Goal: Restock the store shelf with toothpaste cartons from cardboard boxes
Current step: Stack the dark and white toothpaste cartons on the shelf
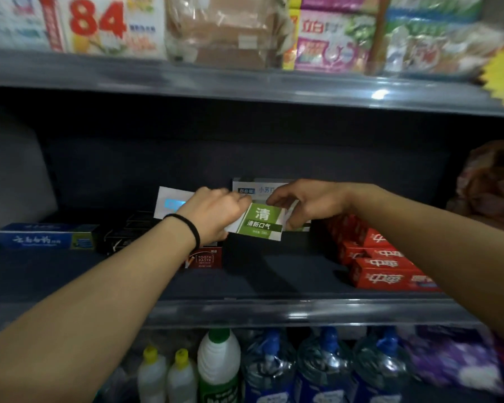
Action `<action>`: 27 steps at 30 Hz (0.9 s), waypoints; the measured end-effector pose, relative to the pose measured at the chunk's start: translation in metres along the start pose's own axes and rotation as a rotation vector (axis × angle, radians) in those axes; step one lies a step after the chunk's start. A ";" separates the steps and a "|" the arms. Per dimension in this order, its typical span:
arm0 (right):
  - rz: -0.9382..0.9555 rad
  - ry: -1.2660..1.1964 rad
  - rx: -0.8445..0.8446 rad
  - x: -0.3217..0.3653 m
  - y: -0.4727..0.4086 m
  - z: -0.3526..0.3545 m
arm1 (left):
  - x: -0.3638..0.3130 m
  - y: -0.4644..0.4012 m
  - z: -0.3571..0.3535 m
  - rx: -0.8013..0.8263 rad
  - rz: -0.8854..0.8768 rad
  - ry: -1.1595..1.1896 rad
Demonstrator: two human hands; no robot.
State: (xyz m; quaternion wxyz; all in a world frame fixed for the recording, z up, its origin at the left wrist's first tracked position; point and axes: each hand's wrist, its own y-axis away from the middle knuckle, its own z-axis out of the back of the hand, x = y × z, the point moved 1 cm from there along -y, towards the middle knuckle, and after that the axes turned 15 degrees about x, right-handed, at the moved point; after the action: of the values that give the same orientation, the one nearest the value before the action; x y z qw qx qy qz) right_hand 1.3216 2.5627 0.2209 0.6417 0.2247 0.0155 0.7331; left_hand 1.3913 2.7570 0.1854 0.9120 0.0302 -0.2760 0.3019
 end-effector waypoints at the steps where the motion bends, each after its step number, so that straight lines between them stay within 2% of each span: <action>1: 0.012 -0.003 0.003 0.004 0.005 -0.002 | -0.005 0.004 0.002 -0.008 -0.004 -0.007; 8: -0.012 -0.039 0.008 0.010 0.025 -0.020 | -0.036 0.023 0.017 -0.063 -0.044 -0.023; 12: -0.057 -0.028 -0.062 0.008 0.035 -0.021 | -0.041 0.025 0.019 -0.075 -0.052 0.036; 16: -0.105 0.044 -0.176 0.000 0.046 -0.021 | -0.027 0.029 0.026 -0.027 -0.002 0.252; 19: -0.142 0.067 -0.226 -0.013 0.055 -0.018 | -0.006 0.027 0.025 0.064 0.066 0.330; 22: -0.175 0.103 -0.236 -0.026 0.057 -0.018 | 0.001 0.019 0.021 0.152 0.072 0.399; 27: -0.227 0.159 -0.209 -0.052 0.048 -0.022 | -0.016 -0.009 0.007 0.165 0.041 0.438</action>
State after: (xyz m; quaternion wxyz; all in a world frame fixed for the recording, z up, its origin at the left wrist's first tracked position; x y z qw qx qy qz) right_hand 1.2727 2.5104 0.1995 0.7372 0.0950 0.0151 0.6688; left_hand 1.3829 2.7393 0.1844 0.9382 0.0327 -0.0463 0.3414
